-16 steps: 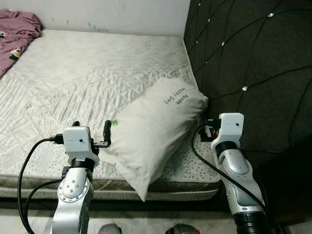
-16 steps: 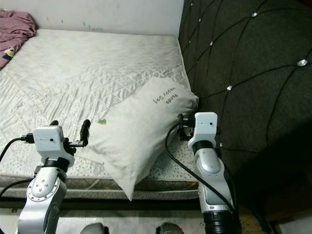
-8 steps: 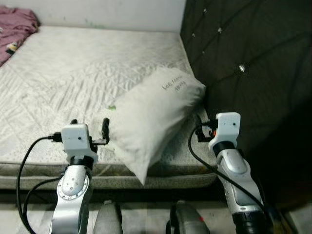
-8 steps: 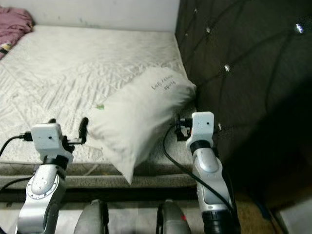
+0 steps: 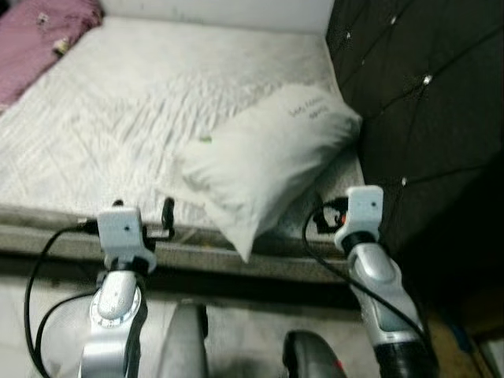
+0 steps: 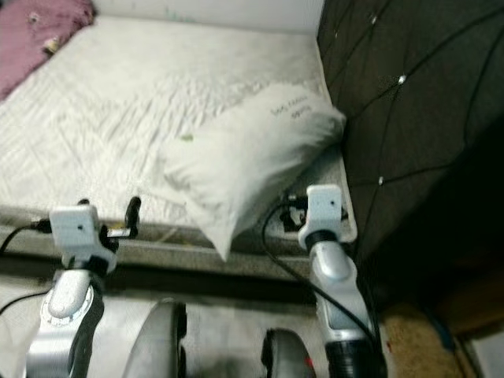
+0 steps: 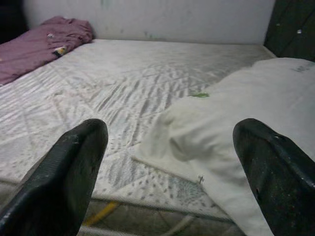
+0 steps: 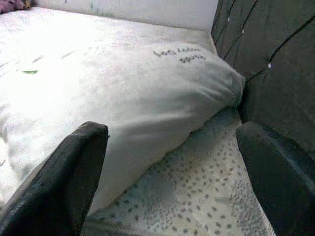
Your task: Clean up the room
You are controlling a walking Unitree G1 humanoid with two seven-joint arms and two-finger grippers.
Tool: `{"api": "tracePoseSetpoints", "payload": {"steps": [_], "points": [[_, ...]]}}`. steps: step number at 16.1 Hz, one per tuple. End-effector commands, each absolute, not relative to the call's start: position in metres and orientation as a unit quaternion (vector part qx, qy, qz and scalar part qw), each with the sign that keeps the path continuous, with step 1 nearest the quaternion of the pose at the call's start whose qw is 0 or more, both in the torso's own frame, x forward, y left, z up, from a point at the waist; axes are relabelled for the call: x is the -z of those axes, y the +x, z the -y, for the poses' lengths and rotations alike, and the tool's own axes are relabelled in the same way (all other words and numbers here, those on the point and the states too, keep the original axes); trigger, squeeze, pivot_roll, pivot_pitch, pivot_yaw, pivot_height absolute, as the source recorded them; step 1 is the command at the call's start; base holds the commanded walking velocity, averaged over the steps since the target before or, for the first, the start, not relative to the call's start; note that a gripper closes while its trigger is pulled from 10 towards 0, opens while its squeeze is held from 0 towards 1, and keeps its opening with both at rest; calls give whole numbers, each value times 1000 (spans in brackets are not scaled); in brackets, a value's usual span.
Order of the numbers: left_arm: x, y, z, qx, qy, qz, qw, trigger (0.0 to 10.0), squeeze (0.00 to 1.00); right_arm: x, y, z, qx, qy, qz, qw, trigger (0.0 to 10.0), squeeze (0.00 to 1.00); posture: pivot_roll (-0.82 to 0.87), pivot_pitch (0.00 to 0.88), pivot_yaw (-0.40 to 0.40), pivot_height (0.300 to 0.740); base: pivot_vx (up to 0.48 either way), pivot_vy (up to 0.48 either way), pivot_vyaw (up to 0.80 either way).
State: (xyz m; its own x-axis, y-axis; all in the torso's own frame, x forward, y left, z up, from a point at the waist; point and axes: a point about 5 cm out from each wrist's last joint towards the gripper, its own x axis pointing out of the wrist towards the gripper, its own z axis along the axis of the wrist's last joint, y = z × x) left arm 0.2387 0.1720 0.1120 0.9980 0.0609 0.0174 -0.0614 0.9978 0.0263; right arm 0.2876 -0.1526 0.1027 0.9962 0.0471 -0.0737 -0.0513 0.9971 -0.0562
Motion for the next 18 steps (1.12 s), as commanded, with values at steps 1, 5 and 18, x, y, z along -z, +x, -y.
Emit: {"api": "tracePoseSetpoints", "payload": {"steps": [1,5,18], "points": [[-118,241,-169,-25,11,22,999,10000,0,-107,288,154,-24,-29,-30,999,10000,0,26,54,-44,646,330,0,0],[-119,242,-169,-16,8,26,999,10000,0,-107,289,153,-31,-29,-25,999,10000,0,23,56,-44,646,465,0,0],[-121,244,-171,-48,11,25,998,10000,0,-109,291,149,-52,-29,-23,998,10000,0,33,67,-48,646,246,0,0]]}}
